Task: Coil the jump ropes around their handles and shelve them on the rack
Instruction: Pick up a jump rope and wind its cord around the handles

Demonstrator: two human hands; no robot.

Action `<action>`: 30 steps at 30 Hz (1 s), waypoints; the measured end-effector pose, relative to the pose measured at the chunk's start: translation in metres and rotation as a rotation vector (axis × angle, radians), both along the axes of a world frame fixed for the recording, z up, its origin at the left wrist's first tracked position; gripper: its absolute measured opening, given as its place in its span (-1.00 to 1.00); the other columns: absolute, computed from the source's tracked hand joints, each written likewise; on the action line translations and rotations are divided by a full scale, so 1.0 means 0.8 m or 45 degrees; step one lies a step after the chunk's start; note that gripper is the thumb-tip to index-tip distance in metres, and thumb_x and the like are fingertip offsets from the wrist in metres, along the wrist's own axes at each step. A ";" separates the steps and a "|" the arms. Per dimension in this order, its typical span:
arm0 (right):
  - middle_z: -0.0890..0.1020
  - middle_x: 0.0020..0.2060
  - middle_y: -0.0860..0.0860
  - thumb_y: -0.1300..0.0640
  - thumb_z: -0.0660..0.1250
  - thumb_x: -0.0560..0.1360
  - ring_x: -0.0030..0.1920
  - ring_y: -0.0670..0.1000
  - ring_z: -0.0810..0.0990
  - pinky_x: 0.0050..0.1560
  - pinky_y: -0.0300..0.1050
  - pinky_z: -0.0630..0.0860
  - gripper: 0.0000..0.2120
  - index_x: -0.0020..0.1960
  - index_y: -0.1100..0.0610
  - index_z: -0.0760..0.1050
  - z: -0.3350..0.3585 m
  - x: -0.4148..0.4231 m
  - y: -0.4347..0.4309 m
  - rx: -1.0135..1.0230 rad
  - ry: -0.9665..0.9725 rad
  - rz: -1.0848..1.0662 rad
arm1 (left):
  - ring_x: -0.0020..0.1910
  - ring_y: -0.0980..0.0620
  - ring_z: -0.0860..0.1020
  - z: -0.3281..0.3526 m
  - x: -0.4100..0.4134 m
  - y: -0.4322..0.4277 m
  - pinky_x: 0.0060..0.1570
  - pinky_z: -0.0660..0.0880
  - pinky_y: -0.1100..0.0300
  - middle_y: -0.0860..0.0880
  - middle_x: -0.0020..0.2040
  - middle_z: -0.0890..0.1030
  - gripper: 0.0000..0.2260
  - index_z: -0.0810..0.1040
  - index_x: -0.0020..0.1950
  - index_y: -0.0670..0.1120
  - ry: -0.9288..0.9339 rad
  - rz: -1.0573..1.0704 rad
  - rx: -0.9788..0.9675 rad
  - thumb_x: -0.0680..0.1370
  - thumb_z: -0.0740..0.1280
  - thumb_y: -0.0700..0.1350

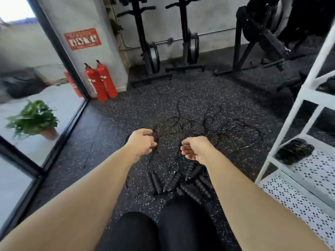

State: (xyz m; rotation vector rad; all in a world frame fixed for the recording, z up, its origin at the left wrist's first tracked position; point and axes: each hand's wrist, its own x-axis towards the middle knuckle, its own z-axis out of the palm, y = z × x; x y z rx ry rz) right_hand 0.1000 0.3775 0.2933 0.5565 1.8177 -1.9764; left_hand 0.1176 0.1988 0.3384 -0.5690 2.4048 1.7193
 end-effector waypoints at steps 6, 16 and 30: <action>0.53 -0.40 0.09 0.28 0.21 0.54 -0.53 -0.03 0.43 -0.49 -0.26 0.31 -0.84 -0.21 0.20 0.46 -0.060 -0.060 -0.063 0.123 -0.102 0.083 | -0.06 -0.03 0.57 -0.088 -0.063 -0.058 -0.03 0.50 0.11 -0.06 -0.03 0.61 -0.62 0.42 0.43 -0.10 -0.171 0.053 0.015 0.61 0.26 -0.30; 0.54 -0.39 0.07 0.22 0.26 0.54 -0.47 -0.02 0.44 -0.48 -0.25 0.33 -0.93 -0.09 0.20 0.49 -0.179 -0.165 -0.141 0.321 -0.209 0.266 | -0.04 -0.06 0.55 -0.252 -0.149 -0.110 0.14 0.55 0.02 -0.09 0.01 0.58 -0.55 0.40 0.44 -0.17 -0.363 0.072 -0.007 0.55 0.31 -0.34; 0.61 -0.41 0.03 0.26 0.29 0.52 -0.46 -0.05 0.51 -0.48 -0.27 0.42 -0.86 -0.20 0.14 0.55 -0.337 -0.236 -0.168 0.247 -0.131 0.058 | 0.47 -0.16 0.25 -0.480 -0.198 -0.130 0.41 0.29 -0.04 -0.13 0.49 0.26 -0.09 0.06 0.60 0.03 -0.684 -0.079 -0.514 0.42 0.54 0.11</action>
